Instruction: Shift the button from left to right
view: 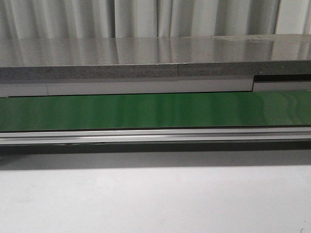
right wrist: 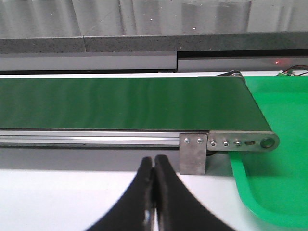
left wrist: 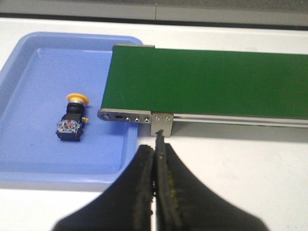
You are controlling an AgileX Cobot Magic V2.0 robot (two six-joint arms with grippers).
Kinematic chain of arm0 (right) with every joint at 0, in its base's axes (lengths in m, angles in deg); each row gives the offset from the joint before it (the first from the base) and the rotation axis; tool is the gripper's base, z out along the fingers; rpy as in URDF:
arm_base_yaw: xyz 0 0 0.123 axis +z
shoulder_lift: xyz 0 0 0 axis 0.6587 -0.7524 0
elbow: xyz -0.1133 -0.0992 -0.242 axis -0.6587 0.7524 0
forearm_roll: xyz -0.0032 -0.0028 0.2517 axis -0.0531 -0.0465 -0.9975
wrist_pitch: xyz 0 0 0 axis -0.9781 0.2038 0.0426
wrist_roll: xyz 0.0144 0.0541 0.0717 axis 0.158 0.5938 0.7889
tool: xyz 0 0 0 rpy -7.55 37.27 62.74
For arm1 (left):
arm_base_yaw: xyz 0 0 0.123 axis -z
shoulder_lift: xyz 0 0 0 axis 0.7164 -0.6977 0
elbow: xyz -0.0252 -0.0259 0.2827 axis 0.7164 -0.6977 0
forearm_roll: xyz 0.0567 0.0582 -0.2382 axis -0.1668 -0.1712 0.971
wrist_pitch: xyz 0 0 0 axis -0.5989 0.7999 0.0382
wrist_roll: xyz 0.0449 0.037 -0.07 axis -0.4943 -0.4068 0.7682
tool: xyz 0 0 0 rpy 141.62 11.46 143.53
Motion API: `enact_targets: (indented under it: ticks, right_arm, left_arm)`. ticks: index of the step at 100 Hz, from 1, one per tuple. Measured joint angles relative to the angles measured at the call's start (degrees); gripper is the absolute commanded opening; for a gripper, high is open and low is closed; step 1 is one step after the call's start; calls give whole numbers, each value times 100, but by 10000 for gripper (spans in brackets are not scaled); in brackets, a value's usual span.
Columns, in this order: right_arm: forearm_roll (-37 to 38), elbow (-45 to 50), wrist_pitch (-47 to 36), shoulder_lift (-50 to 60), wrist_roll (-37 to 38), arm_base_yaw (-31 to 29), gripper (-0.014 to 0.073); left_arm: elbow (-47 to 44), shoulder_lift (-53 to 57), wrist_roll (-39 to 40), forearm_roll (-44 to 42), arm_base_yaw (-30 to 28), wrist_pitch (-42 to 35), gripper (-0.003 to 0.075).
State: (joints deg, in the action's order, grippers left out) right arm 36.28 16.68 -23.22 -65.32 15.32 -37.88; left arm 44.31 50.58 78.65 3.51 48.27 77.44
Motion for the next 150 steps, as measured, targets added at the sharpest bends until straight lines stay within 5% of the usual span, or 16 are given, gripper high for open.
enact_targets:
  ticks: [50,62,77,86,124,150]
  right_arm:
    - [0,0,0,0,0,0,-68]
    - [0,0,0,0,0,0,-68]
    - [0,0,0,0,0,0,-68]
    - [0,0,0,0,0,0,-68]
    - [0,0,0,0,0,0,-68]
    - [0,0,0,0,0,0,-68]
  left_arm:
    - [78,-307,0,203,0,333,3]
    - [78,-307,0,401,0,332,178]
    - [78,-307,0,492,0,346,547]
    - [78,-307,0,496,0,346,650]
    - [205,-508,12,301,0,346,608]
    - [956,-2013,61,-343,-11,454,599]
